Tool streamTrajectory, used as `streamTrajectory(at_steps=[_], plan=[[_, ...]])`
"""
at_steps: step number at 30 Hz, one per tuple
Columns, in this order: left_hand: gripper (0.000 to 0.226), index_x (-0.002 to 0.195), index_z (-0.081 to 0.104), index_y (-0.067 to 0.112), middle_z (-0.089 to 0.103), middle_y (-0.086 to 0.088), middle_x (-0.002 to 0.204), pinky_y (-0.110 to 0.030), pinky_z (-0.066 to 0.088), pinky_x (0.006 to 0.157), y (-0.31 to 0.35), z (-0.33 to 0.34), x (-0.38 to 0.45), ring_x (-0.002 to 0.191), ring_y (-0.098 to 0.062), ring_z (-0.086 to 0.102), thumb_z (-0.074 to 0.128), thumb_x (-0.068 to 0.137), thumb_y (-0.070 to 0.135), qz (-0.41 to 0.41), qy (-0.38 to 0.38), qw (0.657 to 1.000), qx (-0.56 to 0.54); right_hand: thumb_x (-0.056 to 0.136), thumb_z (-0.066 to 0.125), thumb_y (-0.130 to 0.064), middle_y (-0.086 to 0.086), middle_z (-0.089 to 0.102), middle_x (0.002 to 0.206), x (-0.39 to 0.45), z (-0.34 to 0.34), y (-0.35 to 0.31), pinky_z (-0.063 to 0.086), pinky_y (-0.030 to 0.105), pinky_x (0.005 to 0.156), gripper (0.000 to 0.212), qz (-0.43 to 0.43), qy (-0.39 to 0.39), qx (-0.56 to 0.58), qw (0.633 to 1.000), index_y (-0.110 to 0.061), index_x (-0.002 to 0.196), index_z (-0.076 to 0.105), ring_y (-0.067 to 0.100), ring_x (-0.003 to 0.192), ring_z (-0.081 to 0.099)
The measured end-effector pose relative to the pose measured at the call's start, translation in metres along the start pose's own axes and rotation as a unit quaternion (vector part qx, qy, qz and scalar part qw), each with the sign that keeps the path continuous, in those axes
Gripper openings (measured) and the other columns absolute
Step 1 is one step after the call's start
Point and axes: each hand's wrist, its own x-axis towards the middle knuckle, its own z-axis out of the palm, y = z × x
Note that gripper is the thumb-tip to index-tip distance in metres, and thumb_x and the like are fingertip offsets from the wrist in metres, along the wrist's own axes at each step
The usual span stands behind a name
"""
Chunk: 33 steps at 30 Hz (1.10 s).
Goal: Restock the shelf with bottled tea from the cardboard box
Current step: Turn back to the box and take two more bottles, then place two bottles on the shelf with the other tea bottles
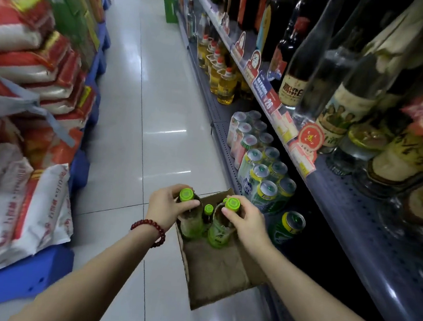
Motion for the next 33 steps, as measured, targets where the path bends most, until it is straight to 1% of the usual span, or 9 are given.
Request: streamTrajectory(at_steps=[2,5,8,11,15,22,26,29,33], plan=[[0.029,0.097,0.071,0.017,0.071,0.005,0.089,-0.015,0.049,0.077,0.037,-0.023,-0.011,0.088,-0.009,0.063,0.080,0.071,0.026,0.003,0.001,1.000,-0.005,0.085,0.069,-0.022,0.002,0.071,0.096,-0.009,-0.011,-0.044,0.051,0.033,0.087,0.020,-0.006,-0.002,0.000,1.000,-0.014,0.103,0.065,0.018,0.094,0.064],[0.023,0.087,0.069,0.024,0.072,0.002,0.087,-0.035,0.055,0.085,0.097,-0.058,-0.030,0.088,-0.017,0.067,0.082,0.068,0.026,0.009,0.005,1.000,-0.016,0.084,0.068,-0.025,0.002,0.070,0.095,-0.022,-0.033,-0.113,0.052,0.042,0.089,0.020,-0.015,0.003,0.019,1.000,-0.015,0.101,0.065,0.022,0.095,0.064],[0.024,0.085,0.070,0.020,0.073,-0.005,0.087,-0.042,0.055,0.085,0.159,-0.094,-0.049,0.089,-0.022,0.067,0.082,0.067,0.027,0.019,0.005,1.000,-0.009,0.087,0.066,-0.023,-0.001,0.065,0.084,-0.035,-0.062,-0.184,0.051,0.036,0.080,0.011,-0.031,-0.002,0.017,0.999,-0.014,0.092,0.061,0.018,0.085,0.062],[0.040,0.093,0.070,0.016,0.073,-0.004,0.092,-0.042,0.055,0.086,0.231,-0.134,-0.065,0.091,-0.022,0.068,0.082,0.064,0.040,0.029,0.000,1.000,-0.012,0.089,0.064,-0.020,-0.006,0.061,0.079,-0.052,-0.096,-0.262,0.046,0.028,0.075,0.007,-0.037,-0.001,0.022,0.999,-0.016,0.089,0.060,0.011,0.079,0.059],[0.044,0.098,0.069,0.014,0.073,-0.005,0.094,-0.042,0.055,0.088,0.335,-0.190,-0.090,0.093,-0.020,0.067,0.079,0.066,0.043,0.060,-0.011,0.998,-0.013,0.085,0.064,-0.039,-0.001,0.068,0.089,-0.079,-0.140,-0.369,0.051,0.040,0.084,0.020,-0.053,0.017,0.008,0.998,-0.020,0.092,0.064,0.023,0.094,0.063],[0.039,0.084,0.070,0.020,0.072,0.003,0.083,-0.036,0.057,0.082,0.490,-0.284,-0.114,0.086,-0.018,0.070,0.078,0.062,0.052,0.136,-0.008,0.991,-0.016,0.090,0.064,-0.030,-0.007,0.067,0.081,-0.116,-0.208,-0.538,0.048,0.025,0.074,0.015,-0.099,0.078,-0.001,0.992,-0.016,0.092,0.066,0.008,0.077,0.062],[0.069,0.071,0.073,0.021,0.077,-0.005,0.082,-0.046,0.056,0.084,0.550,-0.315,-0.111,0.084,-0.024,0.072,0.068,0.041,0.082,0.196,-0.022,0.980,-0.034,0.091,0.062,-0.031,-0.007,0.067,0.074,-0.133,-0.236,-0.605,0.047,0.030,0.072,0.018,-0.120,0.135,-0.026,0.983,-0.014,0.089,0.068,0.009,0.071,0.061],[0.056,0.077,0.076,0.015,0.076,-0.005,0.079,-0.039,0.056,0.084,0.603,-0.336,-0.125,0.079,-0.019,0.071,0.072,0.057,0.068,0.262,-0.024,0.965,-0.001,0.089,0.064,-0.033,-0.002,0.071,0.079,-0.150,-0.258,-0.650,0.053,0.038,0.081,0.017,-0.138,0.193,-0.044,0.970,-0.017,0.088,0.069,0.017,0.080,0.067],[0.044,0.085,0.077,0.014,0.071,0.002,0.076,-0.023,0.047,0.068,0.661,-0.355,-0.146,0.074,-0.010,0.064,0.073,0.068,0.055,0.346,-0.014,0.938,0.031,0.087,0.065,-0.039,-0.001,0.074,0.083,-0.179,-0.292,-0.695,0.054,0.044,0.086,0.023,-0.145,0.257,-0.087,0.952,-0.018,0.086,0.071,0.017,0.084,0.069]])
